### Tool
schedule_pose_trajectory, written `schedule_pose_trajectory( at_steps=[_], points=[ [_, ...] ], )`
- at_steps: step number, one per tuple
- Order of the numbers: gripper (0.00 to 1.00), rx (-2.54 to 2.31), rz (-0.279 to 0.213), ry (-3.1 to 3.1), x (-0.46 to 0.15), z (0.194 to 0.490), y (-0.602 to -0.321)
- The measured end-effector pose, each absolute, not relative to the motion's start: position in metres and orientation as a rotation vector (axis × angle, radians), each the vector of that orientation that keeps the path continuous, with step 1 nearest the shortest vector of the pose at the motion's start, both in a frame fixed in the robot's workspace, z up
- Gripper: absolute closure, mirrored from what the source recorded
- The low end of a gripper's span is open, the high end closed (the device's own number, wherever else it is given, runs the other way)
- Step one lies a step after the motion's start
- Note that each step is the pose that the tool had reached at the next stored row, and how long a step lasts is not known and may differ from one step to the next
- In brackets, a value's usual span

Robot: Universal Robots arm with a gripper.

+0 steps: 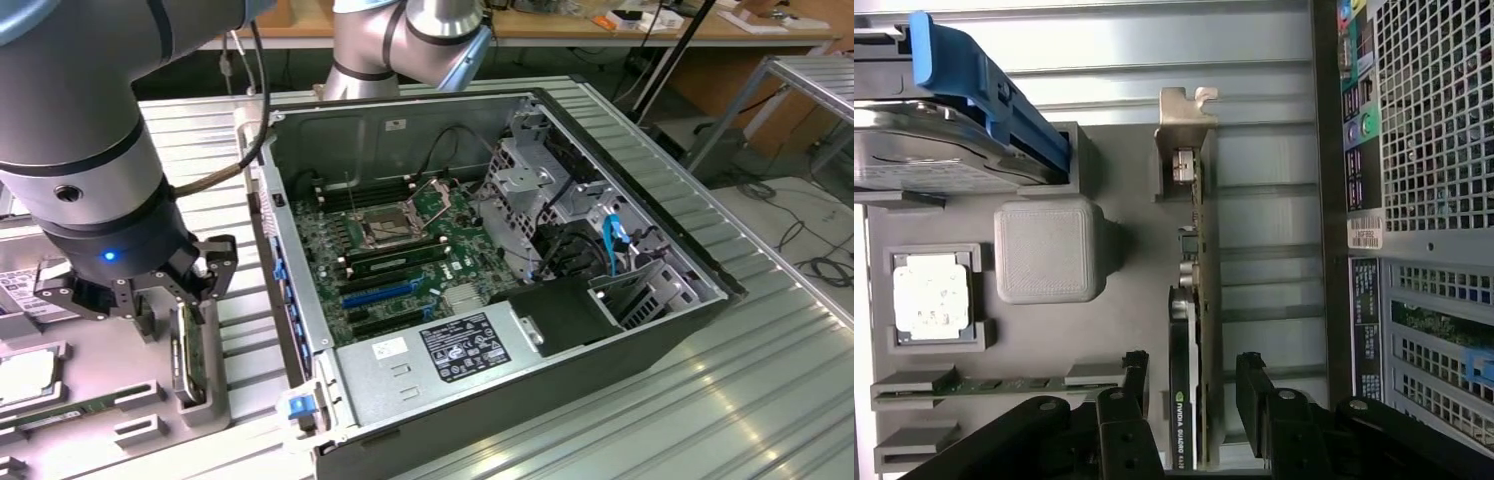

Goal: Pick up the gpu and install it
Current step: 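Pick up the gpu and move the gpu toward the slot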

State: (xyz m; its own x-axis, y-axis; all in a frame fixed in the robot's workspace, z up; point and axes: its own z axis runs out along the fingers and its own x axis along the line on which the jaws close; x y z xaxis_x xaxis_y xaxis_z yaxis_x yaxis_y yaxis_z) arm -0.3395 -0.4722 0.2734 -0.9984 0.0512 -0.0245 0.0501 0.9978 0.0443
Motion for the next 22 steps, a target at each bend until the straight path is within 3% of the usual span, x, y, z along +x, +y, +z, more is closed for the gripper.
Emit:
schedule_pose_trajectory(
  at_steps=[22],
  points=[
    [0.52, 0.079, 0.068, 3.114, -0.345, 0.246, -0.476]
  ],
)
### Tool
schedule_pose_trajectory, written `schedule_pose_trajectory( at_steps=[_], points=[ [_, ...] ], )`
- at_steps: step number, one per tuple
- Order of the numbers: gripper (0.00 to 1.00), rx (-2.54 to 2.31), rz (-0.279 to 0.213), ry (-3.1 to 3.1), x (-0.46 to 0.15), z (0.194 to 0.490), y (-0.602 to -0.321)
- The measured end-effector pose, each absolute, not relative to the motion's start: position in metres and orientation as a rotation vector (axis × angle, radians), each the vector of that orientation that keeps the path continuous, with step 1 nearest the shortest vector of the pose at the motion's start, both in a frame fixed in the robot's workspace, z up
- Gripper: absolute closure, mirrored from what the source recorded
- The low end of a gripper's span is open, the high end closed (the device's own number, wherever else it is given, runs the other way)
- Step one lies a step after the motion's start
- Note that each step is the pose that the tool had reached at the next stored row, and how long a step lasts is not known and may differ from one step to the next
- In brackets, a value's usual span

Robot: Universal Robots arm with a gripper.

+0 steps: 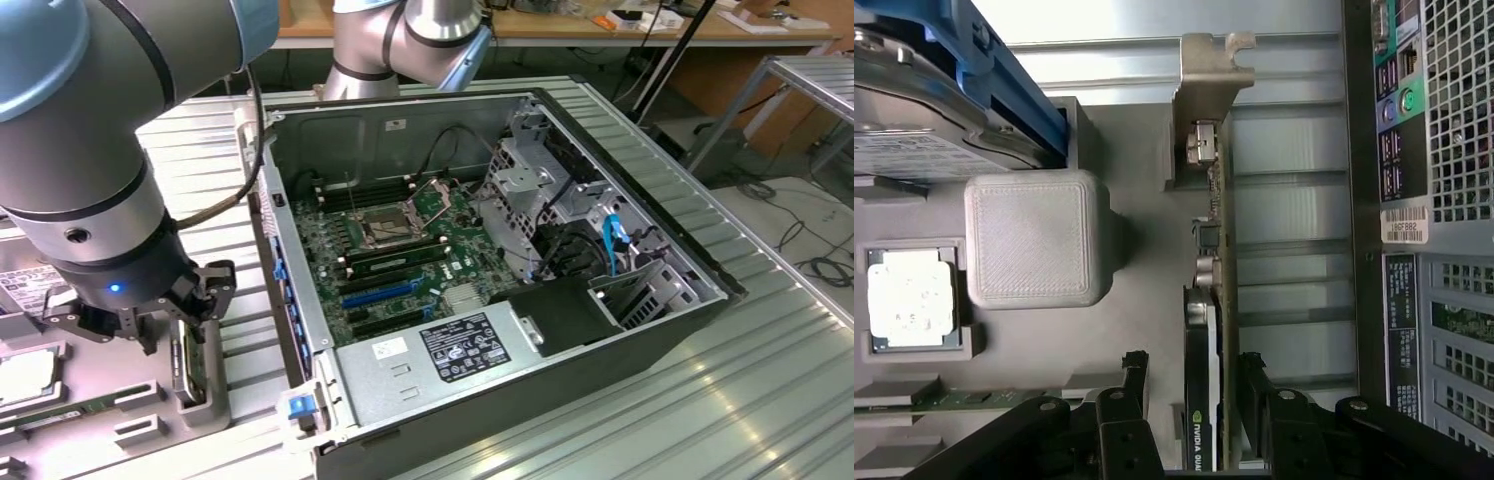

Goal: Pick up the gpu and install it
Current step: 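Pick up the gpu and move the gpu toward the slot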

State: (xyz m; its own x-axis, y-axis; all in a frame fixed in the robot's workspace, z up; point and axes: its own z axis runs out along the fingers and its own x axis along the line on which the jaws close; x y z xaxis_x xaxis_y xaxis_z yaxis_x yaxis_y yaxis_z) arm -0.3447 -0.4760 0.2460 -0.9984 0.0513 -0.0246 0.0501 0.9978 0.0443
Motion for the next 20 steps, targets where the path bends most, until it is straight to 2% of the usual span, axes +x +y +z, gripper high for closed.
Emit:
schedule_pose_trajectory(
  at_steps=[9, 10, 13, 20],
  points=[
    [0.52, 0.079, 0.068, 3.114, -0.3433, 0.2432, -0.4764],
    [0.54, 0.079, 0.068, 3.114, -0.3433, 0.2432, -0.4764],
    [0.72, 0.079, 0.068, 3.114, -0.3433, 0.2432, -0.4764],
    [0.73, 0.079, 0.068, 3.115, -0.3403, 0.2433, -0.4764]
  ],
)
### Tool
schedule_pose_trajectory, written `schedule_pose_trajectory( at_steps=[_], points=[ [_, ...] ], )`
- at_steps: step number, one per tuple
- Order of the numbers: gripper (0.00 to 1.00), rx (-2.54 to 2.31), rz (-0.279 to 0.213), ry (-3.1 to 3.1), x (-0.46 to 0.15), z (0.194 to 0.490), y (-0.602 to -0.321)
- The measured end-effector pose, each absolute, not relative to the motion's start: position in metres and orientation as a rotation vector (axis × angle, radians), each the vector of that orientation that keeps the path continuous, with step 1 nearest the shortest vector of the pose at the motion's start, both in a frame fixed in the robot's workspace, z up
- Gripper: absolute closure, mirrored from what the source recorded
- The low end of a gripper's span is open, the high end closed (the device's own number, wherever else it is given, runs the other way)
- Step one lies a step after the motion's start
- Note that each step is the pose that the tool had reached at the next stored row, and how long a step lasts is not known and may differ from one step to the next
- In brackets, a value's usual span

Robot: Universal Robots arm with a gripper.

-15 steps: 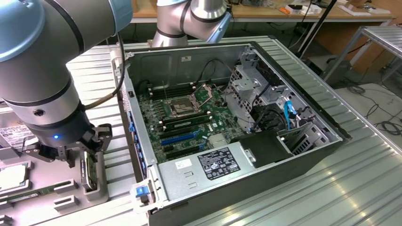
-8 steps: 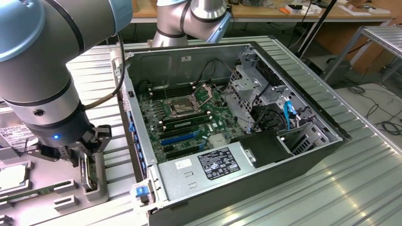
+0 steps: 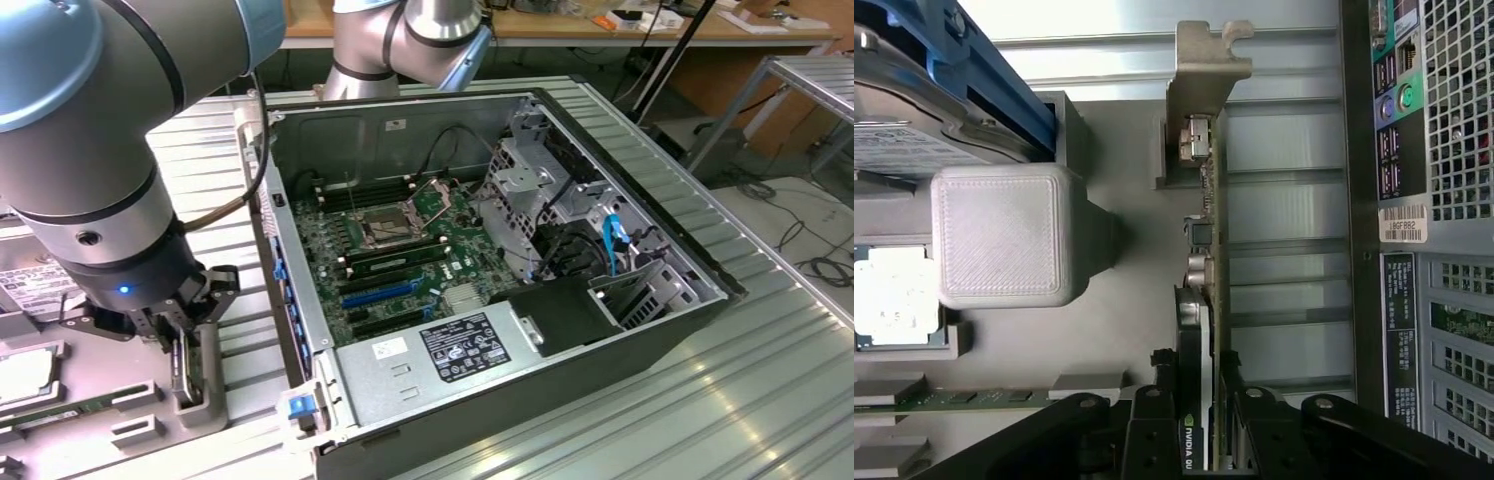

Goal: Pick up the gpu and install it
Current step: 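Pick up the gpu and move the gpu toward the slot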

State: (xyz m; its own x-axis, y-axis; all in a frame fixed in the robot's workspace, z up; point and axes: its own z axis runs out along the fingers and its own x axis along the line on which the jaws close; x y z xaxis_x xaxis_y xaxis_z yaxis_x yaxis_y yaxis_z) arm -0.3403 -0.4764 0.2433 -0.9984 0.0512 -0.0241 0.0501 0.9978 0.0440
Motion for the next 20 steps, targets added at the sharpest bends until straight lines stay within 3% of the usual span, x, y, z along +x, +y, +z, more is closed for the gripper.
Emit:
schedule_pose_trajectory(
  at_steps=[20],
  points=[
    [0.73, 0.079, 0.068, 3.115, -0.34, 0.2466, -0.4764]
  ],
)
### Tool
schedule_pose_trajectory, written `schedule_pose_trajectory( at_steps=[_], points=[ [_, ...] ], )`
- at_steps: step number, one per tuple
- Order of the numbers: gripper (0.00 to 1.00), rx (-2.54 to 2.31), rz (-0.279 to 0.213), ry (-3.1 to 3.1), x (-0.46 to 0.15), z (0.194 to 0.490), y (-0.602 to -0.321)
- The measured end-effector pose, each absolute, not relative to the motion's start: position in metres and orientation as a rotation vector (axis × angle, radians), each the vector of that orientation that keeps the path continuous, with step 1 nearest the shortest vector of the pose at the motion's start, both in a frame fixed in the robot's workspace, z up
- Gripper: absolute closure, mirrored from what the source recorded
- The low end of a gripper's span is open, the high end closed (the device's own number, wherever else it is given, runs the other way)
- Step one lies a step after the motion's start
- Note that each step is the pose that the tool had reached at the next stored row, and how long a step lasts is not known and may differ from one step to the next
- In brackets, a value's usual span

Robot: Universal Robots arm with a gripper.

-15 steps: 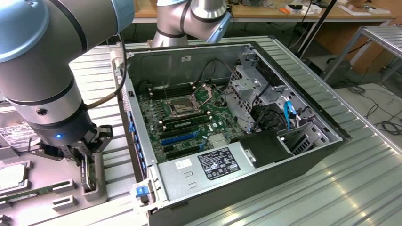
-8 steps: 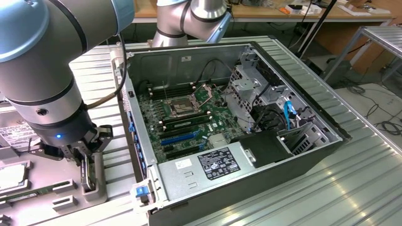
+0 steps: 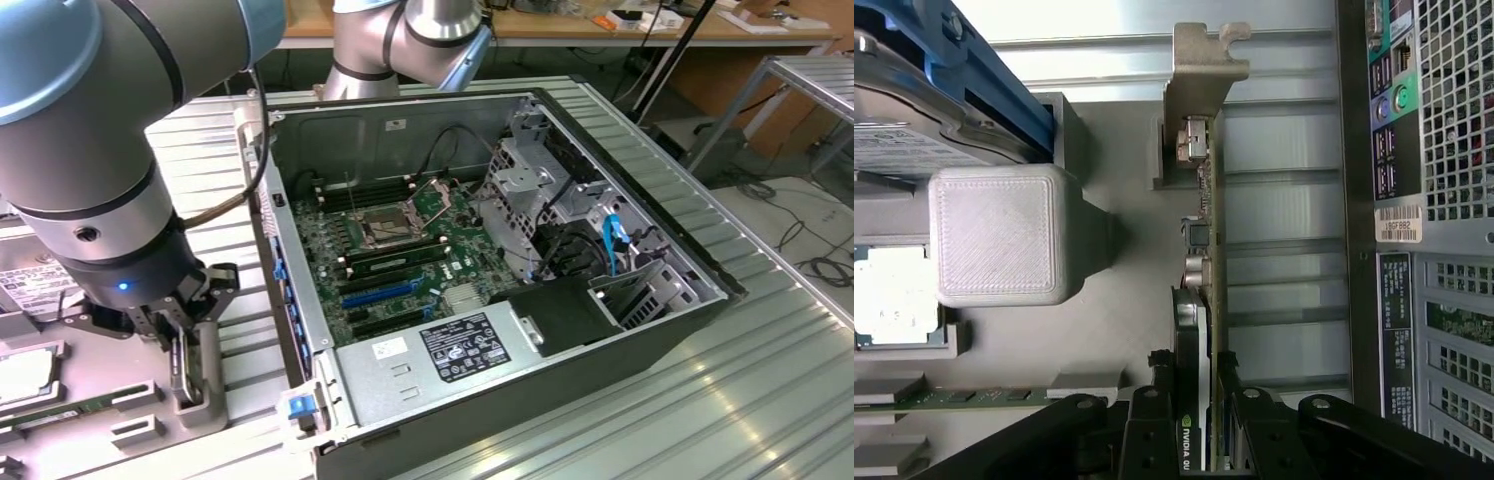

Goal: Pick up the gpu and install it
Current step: 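Pick up the gpu and move the gpu toward the slot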

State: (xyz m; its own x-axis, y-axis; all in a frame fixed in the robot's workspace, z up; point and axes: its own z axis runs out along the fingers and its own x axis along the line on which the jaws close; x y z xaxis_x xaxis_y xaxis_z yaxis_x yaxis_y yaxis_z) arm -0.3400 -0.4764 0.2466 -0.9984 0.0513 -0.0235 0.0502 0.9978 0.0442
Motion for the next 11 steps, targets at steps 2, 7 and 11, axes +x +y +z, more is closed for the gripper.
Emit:
schedule_pose_trajectory(
  at_steps=[2, 7, 11],
  points=[
    [0.73, 0.079, 0.068, 3.115, -0.34, 0.25, -0.476],
    [0.73, 0.079, 0.068, 3.115, -0.34, 0.258, -0.476],
    [0.73, 0.079, 0.068, 3.115, -0.34, 0.265, -0.476]
  ],
)
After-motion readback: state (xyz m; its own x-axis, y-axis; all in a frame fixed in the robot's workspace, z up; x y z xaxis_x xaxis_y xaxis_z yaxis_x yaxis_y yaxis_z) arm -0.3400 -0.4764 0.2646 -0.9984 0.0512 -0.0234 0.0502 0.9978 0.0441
